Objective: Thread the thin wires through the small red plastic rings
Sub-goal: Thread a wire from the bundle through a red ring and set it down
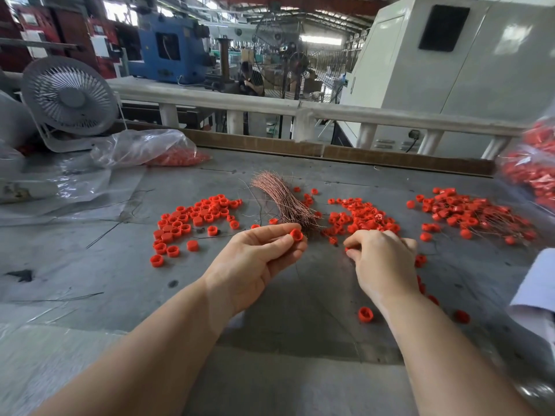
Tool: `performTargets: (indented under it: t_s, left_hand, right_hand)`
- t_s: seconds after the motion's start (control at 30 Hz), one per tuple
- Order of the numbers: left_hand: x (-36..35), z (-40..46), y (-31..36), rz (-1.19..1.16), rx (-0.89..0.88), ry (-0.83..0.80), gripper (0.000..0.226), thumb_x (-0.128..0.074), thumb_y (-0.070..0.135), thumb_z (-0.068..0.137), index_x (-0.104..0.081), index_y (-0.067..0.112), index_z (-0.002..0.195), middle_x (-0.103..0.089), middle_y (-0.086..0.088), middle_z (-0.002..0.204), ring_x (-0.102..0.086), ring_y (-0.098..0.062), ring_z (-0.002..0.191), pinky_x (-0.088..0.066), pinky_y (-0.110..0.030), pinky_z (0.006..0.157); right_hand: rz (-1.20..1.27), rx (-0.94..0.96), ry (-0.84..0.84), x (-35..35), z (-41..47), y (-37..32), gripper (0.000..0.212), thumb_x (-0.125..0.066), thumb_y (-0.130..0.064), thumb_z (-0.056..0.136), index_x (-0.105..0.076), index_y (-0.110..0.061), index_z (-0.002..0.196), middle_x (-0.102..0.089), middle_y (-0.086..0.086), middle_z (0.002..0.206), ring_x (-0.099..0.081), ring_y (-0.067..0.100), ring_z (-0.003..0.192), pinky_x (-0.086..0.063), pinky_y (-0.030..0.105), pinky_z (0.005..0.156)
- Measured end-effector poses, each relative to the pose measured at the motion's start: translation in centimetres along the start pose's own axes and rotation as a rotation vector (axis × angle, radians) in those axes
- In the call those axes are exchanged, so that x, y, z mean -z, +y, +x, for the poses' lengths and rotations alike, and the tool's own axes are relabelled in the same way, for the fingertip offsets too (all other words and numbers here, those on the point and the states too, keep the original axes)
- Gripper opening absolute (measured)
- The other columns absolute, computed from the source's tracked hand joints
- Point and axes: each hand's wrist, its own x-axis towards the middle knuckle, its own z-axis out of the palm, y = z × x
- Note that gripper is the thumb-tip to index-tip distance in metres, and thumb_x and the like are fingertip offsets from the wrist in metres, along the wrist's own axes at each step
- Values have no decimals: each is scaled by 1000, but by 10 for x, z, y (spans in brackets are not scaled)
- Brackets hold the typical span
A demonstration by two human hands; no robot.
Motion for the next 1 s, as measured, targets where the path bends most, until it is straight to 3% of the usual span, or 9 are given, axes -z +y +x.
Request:
performTargets:
  t_s: [0.13, 0.23, 0.4, 0.5, 0.8, 1.0]
  left_hand:
    - [-1, -1, 1, -11, 4, -1, 18, -50, -10, 83, -67, -3, 85, -68, -15, 73, -68, -15, 62, -56, -19, 57]
    - [-1, -1, 1, -8, 6, -2, 18, -50, -9, 84, -66, -3, 86, -68, -14, 73, -68, -14, 62, -56, -20, 58]
    - [-1, 0, 1, -1, 1, -10, 18, -50, -8, 84, -67, -1, 85, -69, -12, 71, -68, -13, 62, -56, -19, 60]
    - [0, 0, 1, -8, -1, -18, 18, -50, -8, 84, -67, 0, 84, -69, -11, 70, -68, -12, 62, -56, -18, 61]
    - [4, 0, 1, -33, -9, -58, 17, -53, -5, 80, -65, -1, 91, -69, -11, 74, -68, -12, 64, -56, -19, 62]
    - [5, 1, 2, -30, -17, -74, 22, -58, -1, 71, -64, -3, 91, -69, -12, 76, -68, -13, 66, -57, -19, 64]
  right_hand:
    - [124, 15, 85, 4, -1, -2, 10, -63, -15, 86, -68, -24, 87, -69, -6, 86, -55, 19, 92, -16, 28, 73]
    - [573, 61, 116, 10, -1, -8, 10, -65, -10, 84, -67, -17, 79, -65, -7, 75, -59, 15, 77, -42, 27, 76]
    - [1057, 128, -20, 15, -5, -28, 24, -64, -3, 84, -63, -24, 74, -67, -6, 73, -59, -1, 69, -46, 12, 70]
    - [1170, 118, -46, 14, -5, -31, 23, -66, -2, 82, -66, -24, 74, -70, -4, 75, -64, 5, 74, -48, 15, 73]
    - [1411, 60, -116, 19, -8, -36, 21, -62, 1, 83, -68, -18, 79, -73, -4, 75, -62, 4, 65, -45, 13, 56]
    - [1394, 78, -108, 19, -9, -37, 21, -63, -1, 83, -67, -20, 75, -73, -4, 74, -63, 4, 67, -45, 12, 55]
